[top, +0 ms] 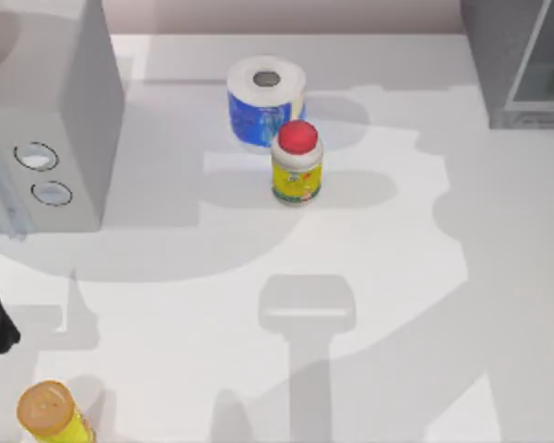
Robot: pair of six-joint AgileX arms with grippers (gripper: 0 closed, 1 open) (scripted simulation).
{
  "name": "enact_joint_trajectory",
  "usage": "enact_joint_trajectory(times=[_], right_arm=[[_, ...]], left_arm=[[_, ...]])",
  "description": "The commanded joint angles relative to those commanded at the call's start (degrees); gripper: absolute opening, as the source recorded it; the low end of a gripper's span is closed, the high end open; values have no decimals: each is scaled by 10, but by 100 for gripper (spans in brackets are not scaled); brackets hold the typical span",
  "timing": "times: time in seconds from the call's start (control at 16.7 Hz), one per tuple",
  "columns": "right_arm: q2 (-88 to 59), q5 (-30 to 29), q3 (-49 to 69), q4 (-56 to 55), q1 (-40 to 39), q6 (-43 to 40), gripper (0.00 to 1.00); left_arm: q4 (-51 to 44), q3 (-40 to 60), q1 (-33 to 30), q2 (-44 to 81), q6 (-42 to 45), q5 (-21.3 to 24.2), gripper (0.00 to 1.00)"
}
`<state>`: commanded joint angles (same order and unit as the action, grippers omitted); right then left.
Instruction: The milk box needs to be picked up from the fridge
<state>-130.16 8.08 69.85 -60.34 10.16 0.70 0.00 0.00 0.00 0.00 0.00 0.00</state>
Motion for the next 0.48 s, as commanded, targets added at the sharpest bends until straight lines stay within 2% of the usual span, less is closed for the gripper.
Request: enact_joint_trajectory(times=[0.48], right_arm=[[68, 1, 17, 86, 2, 2, 0]], left_arm=[[0, 0, 0, 0, 0, 0, 100]])
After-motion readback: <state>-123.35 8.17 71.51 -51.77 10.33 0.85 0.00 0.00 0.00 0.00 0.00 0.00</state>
